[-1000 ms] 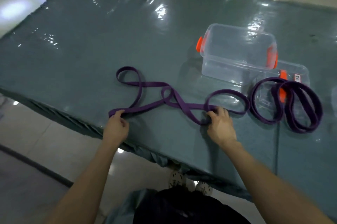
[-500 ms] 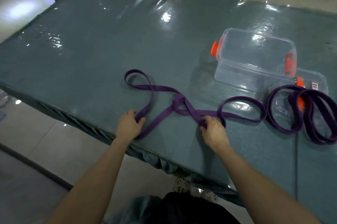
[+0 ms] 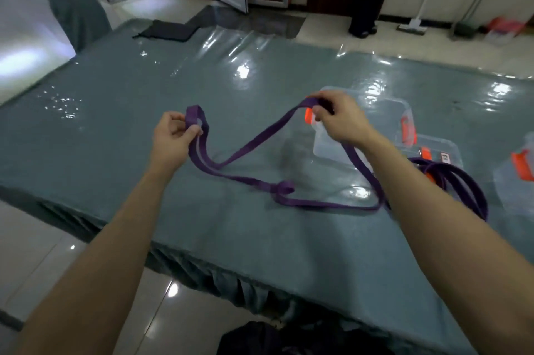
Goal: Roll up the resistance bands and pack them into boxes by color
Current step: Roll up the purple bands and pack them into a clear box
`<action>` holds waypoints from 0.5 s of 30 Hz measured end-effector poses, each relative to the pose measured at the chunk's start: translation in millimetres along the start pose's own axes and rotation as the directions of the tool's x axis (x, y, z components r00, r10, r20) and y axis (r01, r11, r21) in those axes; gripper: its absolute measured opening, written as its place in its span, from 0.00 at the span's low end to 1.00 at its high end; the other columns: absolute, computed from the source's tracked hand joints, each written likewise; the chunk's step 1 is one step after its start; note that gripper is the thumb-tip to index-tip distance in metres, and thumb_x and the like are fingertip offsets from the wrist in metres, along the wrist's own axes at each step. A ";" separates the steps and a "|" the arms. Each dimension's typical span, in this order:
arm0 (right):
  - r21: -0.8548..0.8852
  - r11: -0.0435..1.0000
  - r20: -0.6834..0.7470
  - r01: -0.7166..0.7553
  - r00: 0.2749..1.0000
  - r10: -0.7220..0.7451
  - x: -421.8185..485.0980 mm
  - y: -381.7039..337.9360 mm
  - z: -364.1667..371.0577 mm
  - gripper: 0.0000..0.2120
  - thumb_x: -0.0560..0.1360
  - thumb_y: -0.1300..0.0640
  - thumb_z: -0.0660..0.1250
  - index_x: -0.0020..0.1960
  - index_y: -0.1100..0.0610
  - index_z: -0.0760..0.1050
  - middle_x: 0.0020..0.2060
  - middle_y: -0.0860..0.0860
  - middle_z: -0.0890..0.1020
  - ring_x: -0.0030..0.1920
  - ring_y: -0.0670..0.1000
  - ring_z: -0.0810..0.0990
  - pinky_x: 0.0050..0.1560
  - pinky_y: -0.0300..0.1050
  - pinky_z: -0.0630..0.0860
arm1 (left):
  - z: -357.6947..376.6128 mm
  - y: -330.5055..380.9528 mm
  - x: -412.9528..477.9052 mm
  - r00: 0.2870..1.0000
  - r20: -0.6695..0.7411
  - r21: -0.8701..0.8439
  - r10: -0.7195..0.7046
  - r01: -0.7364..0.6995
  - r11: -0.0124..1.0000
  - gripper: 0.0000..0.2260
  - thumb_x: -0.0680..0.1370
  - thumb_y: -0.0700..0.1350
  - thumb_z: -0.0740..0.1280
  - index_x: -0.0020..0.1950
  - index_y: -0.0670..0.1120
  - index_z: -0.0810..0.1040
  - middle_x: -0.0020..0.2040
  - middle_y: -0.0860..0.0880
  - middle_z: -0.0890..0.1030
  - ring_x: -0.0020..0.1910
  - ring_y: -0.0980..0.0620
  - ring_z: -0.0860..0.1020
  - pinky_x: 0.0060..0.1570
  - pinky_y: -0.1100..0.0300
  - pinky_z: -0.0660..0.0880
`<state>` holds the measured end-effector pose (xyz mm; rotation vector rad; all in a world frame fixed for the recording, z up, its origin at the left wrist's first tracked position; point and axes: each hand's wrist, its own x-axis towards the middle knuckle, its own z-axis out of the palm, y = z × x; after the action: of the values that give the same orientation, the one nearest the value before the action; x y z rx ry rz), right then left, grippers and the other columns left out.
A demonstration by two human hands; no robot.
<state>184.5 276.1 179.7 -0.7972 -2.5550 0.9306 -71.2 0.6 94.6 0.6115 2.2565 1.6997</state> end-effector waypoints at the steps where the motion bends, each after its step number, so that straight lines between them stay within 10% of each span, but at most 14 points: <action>1: 0.009 0.999 -0.021 0.035 0.999 -0.035 9.3 -15.1 -18.2 0.13 0.85 0.61 0.65 0.67 0.55 0.82 0.52 0.53 0.86 0.54 0.54 0.86 0.64 0.58 0.81 | -3.4 11.8 9.8 1.000 -0.030 0.045 -0.001 0.003 0.999 0.10 0.82 0.39 0.74 0.61 0.40 0.77 0.53 0.38 0.85 0.51 0.42 0.84 0.58 0.48 0.82; 7: 0.013 0.976 -0.140 0.216 0.967 -0.212 33.5 -98.5 -115.3 0.12 0.86 0.57 0.65 0.68 0.49 0.81 0.52 0.47 0.87 0.52 0.44 0.86 0.63 0.53 0.83 | -0.2 59.0 38.4 0.999 0.022 0.610 -0.039 0.018 0.792 0.36 0.77 0.51 0.79 0.80 0.41 0.69 0.77 0.37 0.73 0.76 0.36 0.73 0.76 0.45 0.70; 12: -0.022 0.953 -0.176 0.303 0.937 -0.302 24.7 -142.7 -167.0 0.13 0.87 0.59 0.63 0.68 0.54 0.82 0.56 0.51 0.87 0.55 0.51 0.87 0.60 0.52 0.84 | 72.5 111.6 25.9 0.880 0.470 0.291 0.072 -0.231 0.929 0.54 0.70 0.60 0.85 0.88 0.56 0.56 0.85 0.55 0.66 0.83 0.54 0.65 0.79 0.52 0.66; 15: 0.042 0.945 -0.196 0.324 0.930 -0.311 12.3 -145.7 -185.9 0.14 0.88 0.59 0.61 0.69 0.55 0.81 0.57 0.52 0.87 0.58 0.50 0.87 0.63 0.54 0.84 | 114.2 130.6 19.1 0.812 0.569 0.151 0.130 -0.258 0.954 0.50 0.68 0.58 0.87 0.83 0.60 0.62 0.72 0.71 0.75 0.72 0.67 0.73 0.69 0.65 0.70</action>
<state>201.4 282.6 415.4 -0.4083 -2.3756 0.7986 -14.5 137.0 187.6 1.2474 2.0030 1.1319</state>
